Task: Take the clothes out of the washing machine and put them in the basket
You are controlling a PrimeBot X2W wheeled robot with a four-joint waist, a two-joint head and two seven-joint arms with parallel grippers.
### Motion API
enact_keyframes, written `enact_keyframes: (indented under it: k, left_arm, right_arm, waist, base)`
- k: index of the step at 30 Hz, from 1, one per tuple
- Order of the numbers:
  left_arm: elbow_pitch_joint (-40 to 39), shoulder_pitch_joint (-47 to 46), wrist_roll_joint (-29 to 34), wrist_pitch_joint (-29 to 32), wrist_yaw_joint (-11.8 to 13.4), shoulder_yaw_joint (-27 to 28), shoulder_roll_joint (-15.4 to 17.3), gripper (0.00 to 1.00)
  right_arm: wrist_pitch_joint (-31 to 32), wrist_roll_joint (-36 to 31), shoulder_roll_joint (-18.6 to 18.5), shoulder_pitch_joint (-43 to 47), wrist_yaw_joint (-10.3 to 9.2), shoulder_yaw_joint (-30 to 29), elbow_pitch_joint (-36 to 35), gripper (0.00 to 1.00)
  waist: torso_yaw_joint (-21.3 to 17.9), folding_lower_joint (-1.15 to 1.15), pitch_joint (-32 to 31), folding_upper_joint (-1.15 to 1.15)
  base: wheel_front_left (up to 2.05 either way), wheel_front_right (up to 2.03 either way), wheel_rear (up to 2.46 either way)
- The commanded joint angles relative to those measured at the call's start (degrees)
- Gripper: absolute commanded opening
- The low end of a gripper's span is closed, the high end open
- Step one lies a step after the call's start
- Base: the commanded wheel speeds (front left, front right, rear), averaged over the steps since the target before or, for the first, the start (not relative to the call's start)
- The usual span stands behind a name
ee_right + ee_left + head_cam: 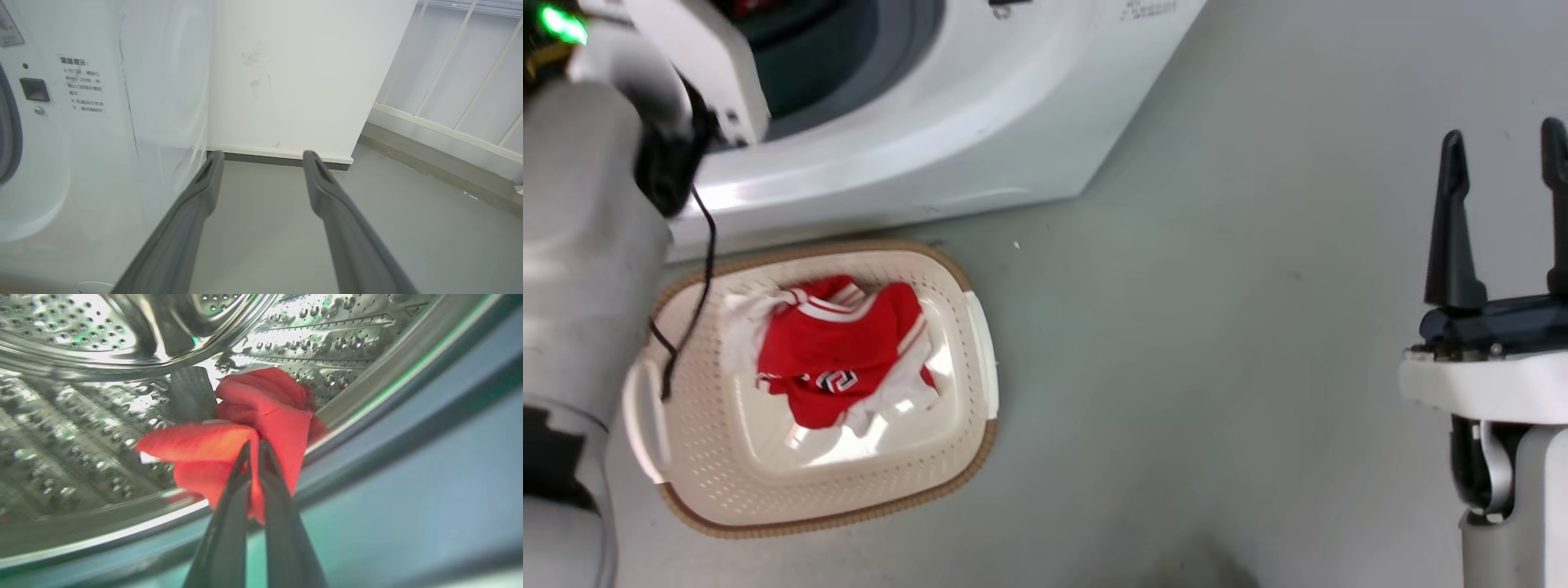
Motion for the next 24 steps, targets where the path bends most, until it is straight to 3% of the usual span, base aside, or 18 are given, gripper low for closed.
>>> enact_keyframes:
  k: [1, 13, 18, 24]
  left_arm:
    - [-0.14, 1.93, -0.01, -1.27, -0.05, -0.57, -0.29, 0.00]
    - [-3.22, 17.22, -1.13, -12.36, 0.54, -2.51, -0.42, 0.00]
    - [-9.02, 21.95, -1.78, -14.90, 3.01, -0.74, 0.53, 0.00]
    - [-21.70, 27.53, 0.31, -15.70, 8.00, 1.81, 3.53, 0.00]
  right_arm:
    - [-0.13, -0.51, 0.09, 1.39, -0.08, 0.15, 0.37, 1.00]
    - [-0.13, -2.29, 0.08, 5.35, -0.07, 1.07, 2.43, 1.00]
    - [-0.13, -2.40, 0.09, 6.55, -0.07, 1.04, 2.83, 1.00]
    - [-0.13, -2.16, 0.08, 7.84, -0.07, 1.15, 3.44, 1.00]
  waist:
    - [2.27, 0.00, -4.38, 0.00]
    - [5.91, 0.00, -15.44, 0.00]
    - [6.87, 0.00, -18.11, 0.00]
    - [7.63, 0.00, -20.50, 0.00]
  base:
    - [0.00, 0.00, 0.00]
    - [0.00, 0.00, 0.00]
    - [0.00, 0.00, 0.00]
    - [0.00, 0.00, 0.00]
